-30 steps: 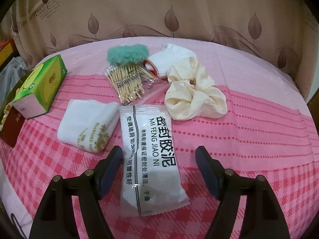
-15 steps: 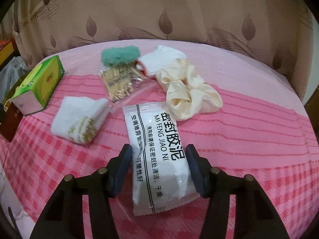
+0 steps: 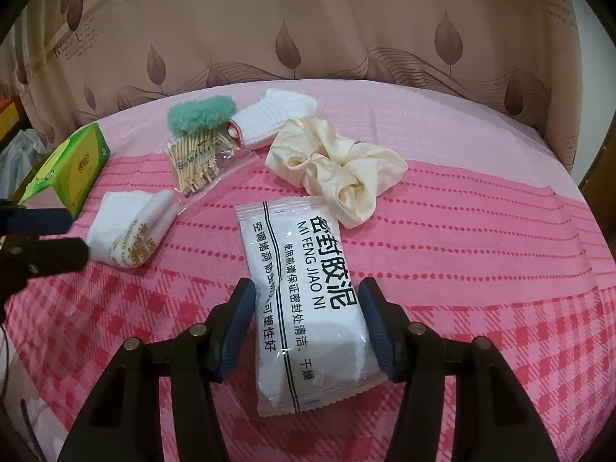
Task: Organize soft objects
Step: 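Grasp the white sealant packet with the right tool while the left tool reaches the white towel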
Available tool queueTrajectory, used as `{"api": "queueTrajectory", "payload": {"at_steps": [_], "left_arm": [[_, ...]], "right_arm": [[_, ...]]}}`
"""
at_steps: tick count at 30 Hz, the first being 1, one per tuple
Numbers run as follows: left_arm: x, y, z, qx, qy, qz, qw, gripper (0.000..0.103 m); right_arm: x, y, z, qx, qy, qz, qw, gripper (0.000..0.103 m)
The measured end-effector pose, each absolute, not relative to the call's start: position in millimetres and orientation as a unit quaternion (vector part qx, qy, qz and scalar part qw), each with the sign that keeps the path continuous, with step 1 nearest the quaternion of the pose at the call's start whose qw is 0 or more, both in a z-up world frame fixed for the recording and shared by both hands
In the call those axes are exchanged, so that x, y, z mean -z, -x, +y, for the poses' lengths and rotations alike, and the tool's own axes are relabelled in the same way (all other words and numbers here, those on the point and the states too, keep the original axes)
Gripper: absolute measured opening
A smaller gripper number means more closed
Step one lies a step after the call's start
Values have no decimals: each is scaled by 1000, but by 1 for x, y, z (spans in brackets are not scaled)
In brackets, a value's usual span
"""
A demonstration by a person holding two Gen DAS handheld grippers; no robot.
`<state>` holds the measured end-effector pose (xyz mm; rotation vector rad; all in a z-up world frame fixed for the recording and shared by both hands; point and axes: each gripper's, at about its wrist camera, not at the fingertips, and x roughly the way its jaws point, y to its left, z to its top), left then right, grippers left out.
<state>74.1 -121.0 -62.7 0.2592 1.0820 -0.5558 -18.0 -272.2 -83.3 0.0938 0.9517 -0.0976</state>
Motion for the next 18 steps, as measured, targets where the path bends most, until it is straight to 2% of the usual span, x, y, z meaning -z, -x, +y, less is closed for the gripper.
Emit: {"api": "queueTrajectory", "payload": {"at_steps": [10,18], "left_arm": [[87,-83,-150,233,-166,509,812,53],[98,-94,-146,237,-147,504,818,57]], "right_arm": [[83,19,-274,41,-53,457,887,56],[82,19,-276,39,-56,456,887,56]]}}
